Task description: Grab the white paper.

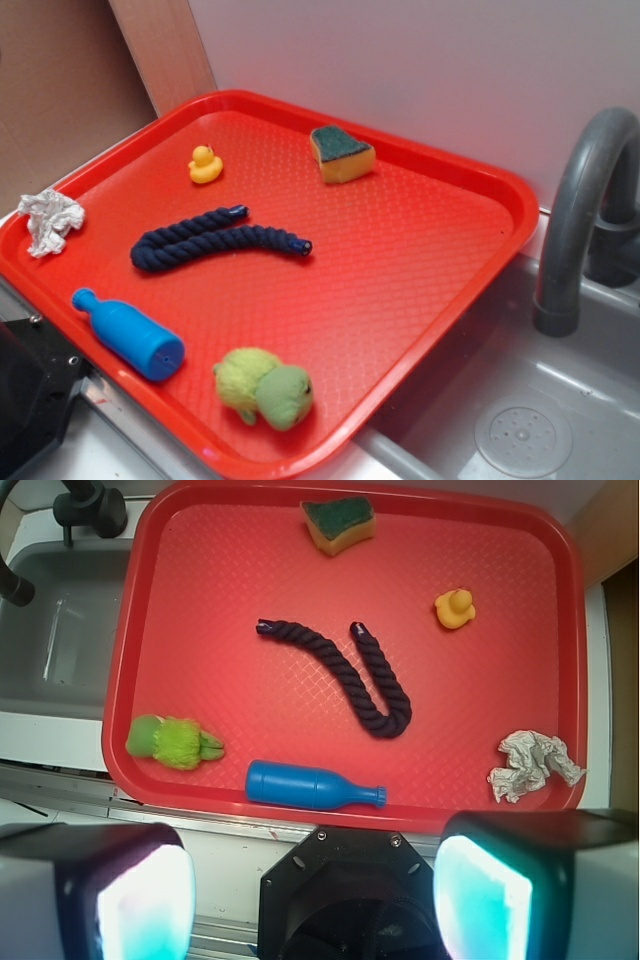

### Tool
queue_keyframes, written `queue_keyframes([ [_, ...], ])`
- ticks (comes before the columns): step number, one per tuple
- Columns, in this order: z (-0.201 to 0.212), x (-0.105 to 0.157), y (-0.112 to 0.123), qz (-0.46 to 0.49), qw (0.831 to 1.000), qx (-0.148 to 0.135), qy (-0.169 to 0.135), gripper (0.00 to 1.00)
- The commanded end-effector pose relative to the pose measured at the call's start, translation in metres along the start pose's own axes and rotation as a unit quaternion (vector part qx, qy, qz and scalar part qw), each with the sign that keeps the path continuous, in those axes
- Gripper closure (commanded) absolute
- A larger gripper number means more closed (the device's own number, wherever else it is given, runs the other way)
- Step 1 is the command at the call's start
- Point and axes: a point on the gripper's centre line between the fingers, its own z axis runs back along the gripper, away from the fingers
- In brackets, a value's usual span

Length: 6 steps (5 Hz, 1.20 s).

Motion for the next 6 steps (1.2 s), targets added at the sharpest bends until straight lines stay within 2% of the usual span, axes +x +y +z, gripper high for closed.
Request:
queue_keyframes([
  [1,0.0,0.0,0.0,0.0,1.0,0.0,0.0,0.0],
  [2,-0.003,0.023,0.027,0.058,0.998,0.005,-0.009,0.0],
  [4,-0.017,0.048,0.088,0.168,0.984,0.042,-0.041,0.0],
  [6,-0.064,0.038,0.153,0.24,0.965,0.1,-0.042,0.0],
])
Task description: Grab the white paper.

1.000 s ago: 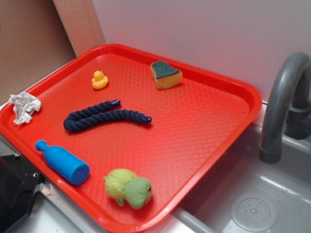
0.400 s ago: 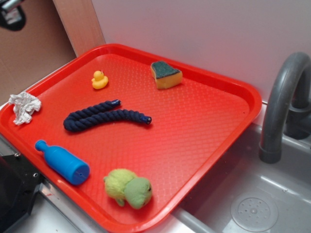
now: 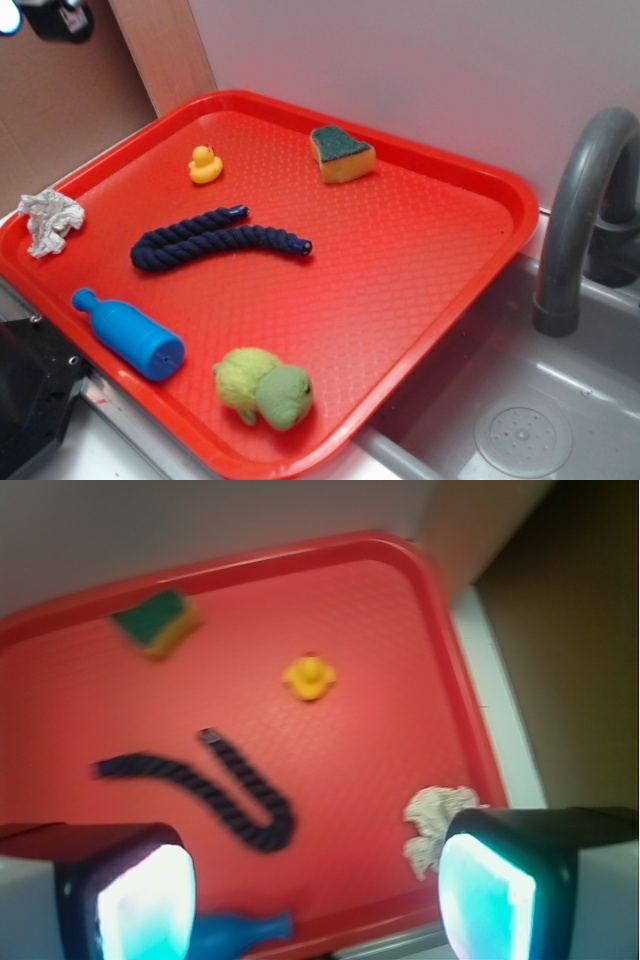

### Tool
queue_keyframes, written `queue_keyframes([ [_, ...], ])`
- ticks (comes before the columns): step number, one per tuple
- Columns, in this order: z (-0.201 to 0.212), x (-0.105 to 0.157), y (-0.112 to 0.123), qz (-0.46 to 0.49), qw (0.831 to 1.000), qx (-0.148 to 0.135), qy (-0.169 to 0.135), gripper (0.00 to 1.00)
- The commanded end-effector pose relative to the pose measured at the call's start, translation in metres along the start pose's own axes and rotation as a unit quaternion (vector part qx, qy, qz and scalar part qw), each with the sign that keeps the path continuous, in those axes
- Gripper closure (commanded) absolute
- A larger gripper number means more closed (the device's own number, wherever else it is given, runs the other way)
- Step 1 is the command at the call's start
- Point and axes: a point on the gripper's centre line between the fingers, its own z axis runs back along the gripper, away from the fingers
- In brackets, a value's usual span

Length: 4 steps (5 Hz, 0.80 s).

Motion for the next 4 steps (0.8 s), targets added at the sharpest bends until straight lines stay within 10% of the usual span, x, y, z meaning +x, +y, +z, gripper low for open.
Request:
queue_keyframes([
  [1,-0.058,0.003,0.065,0.057,0.996,0.064,0.009,0.0],
  [4,-0.117,-0.028,0.084,0.006,0.984,0.131,0.121,0.0],
])
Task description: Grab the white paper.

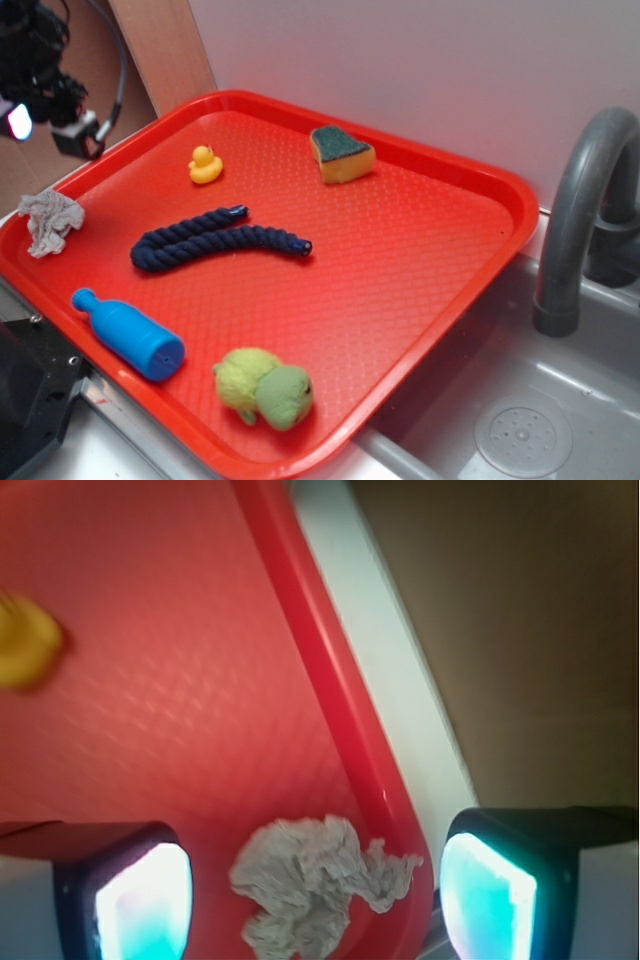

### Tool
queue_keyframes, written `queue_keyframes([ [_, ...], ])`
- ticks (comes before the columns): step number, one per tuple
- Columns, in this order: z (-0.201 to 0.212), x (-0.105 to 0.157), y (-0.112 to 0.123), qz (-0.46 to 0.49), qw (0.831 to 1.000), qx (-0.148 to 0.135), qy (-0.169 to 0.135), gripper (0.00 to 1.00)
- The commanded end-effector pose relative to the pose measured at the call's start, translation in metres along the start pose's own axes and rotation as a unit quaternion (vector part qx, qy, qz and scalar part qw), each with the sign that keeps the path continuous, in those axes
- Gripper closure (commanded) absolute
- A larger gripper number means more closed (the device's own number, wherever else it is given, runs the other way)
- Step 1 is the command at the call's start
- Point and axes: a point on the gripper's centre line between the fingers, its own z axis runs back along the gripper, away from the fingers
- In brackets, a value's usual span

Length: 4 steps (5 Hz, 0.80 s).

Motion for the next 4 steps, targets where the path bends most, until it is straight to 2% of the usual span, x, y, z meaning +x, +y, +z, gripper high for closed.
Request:
queue_keyframes([
  [1,-0.019,-0.028,0.013,-0.049,0.997,0.036,0.048,0.0],
  [2,-0.035,-0.026,0.002,-0.05,0.997,0.045,0.027,0.0],
  [3,-0.048,-0.019,-0.009,-0.034,0.999,0.032,-0.025,0.0],
  [4,-0.058,-0.021,-0.01,-0.044,0.998,0.016,-0.033,0.0],
])
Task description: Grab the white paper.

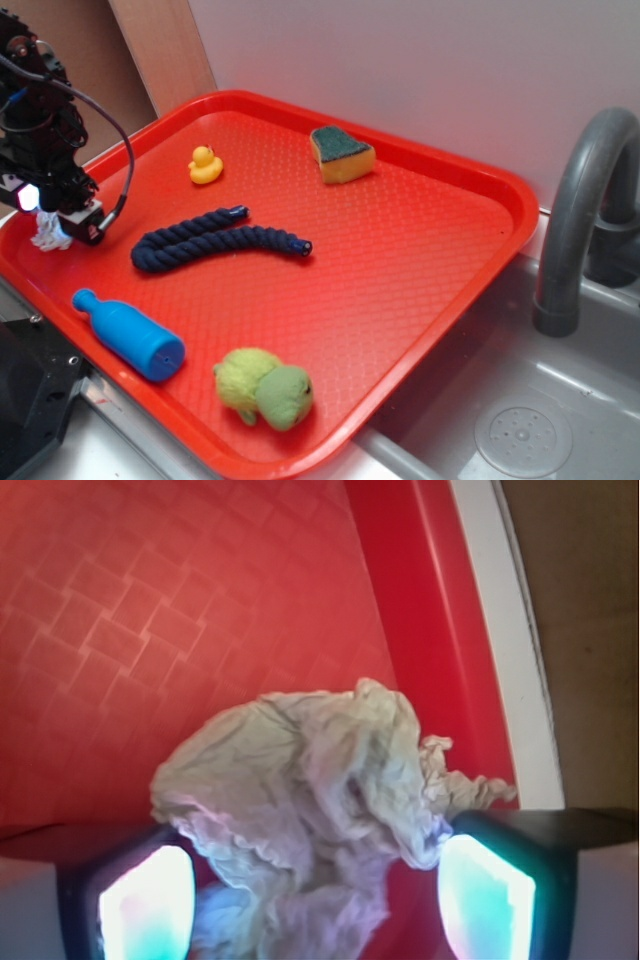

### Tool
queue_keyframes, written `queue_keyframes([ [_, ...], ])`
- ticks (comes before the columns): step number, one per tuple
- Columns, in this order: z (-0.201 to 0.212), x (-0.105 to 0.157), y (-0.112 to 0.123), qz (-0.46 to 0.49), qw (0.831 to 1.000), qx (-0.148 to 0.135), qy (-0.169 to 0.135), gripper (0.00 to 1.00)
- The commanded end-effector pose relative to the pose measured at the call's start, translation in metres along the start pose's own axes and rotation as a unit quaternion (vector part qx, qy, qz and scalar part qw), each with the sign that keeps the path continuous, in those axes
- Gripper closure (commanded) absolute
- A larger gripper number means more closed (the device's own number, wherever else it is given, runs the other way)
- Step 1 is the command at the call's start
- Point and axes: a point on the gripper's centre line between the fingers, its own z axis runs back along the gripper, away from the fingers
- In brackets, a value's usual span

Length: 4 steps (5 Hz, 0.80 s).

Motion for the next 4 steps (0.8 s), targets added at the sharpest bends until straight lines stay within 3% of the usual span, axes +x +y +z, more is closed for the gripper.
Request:
queue_keyframes([
  [1,-0.008,-0.007,0.008,-0.016,0.999,-0.039,-0.014,1.0],
  [2,-0.002,-0.007,0.002,-0.035,0.998,-0.053,-0.014,1.0],
  [3,0.018,-0.007,-0.007,-0.066,0.997,-0.043,0.018,1.0],
  [4,0.053,-0.005,-0.028,-0.099,0.995,-0.022,0.023,1.0],
])
